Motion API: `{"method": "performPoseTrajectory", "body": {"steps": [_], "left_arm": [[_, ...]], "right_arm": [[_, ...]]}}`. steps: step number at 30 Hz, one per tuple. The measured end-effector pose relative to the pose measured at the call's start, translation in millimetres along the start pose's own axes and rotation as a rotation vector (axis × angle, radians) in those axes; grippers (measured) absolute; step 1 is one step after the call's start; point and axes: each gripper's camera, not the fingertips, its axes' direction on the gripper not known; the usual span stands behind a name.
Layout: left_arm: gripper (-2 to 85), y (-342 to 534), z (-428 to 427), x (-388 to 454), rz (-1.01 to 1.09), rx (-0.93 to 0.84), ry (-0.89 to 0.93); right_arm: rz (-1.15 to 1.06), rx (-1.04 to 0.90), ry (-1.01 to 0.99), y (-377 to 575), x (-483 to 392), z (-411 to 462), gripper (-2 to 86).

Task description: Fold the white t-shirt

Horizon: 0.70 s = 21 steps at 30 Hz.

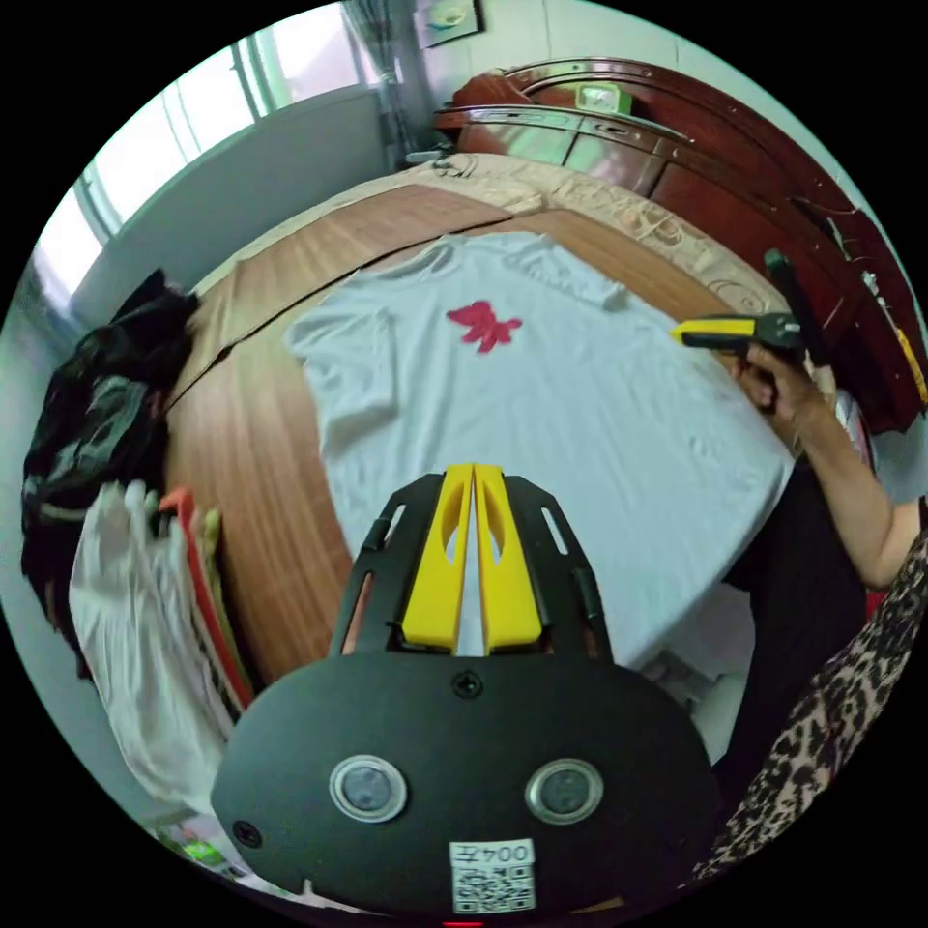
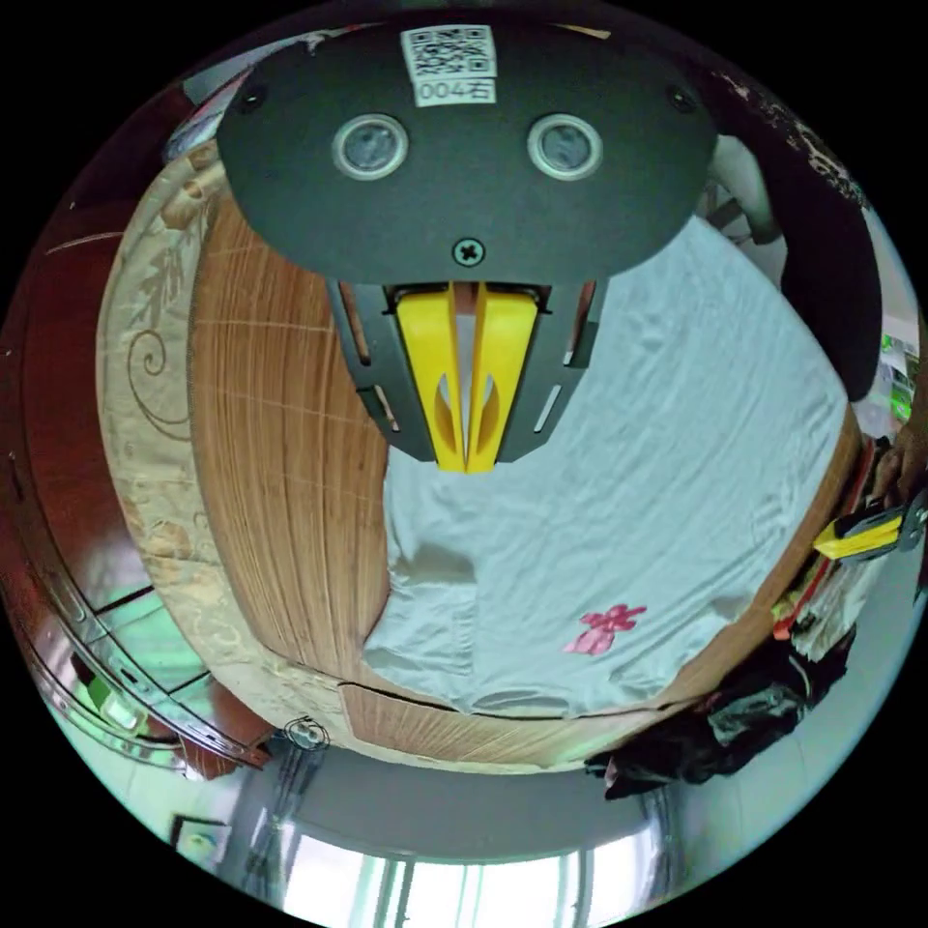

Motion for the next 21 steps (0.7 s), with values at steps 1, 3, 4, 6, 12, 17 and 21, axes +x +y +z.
{"method": "performPoseTrajectory", "body": {"steps": [1, 3, 4, 6, 12, 17, 21], "left_arm": [[0.8, 43, -13, -4, -0.039, -0.012, -0.027], [0.8, 96, -26, -7, -0.119, -0.019, -0.034], [0.8, 109, -28, -7, -0.13, -0.019, -0.027], [0.7, 144, -30, 2, -0.102, -0.047, -0.044], [0.9, 183, -54, -10, -0.169, 0.031, -0.08], [2.2, 211, -113, -63, -0.272, 0.044, 0.114], [5.9, 280, -170, -101, -0.241, 0.077, 0.231]], "right_arm": [[-0.025, -0.026, 0.031, 6, -20, -6, -0.7], [-0.035, -0.091, 0.064, 16, -47, -7, -0.7], [-0.026, -0.058, 0.123, 22, -62, -15, -0.8], [-0.045, -0.081, 0.177, 26, -85, -26, -0.8], [-0.077, -0.013, 0.221, 17, -102, -35, -0.5], [-0.024, 0.019, -0.133, 19, -39, -138, 1.6], [0.069, 0.057, -0.367, 69, 22, -198, 19.0]]}}
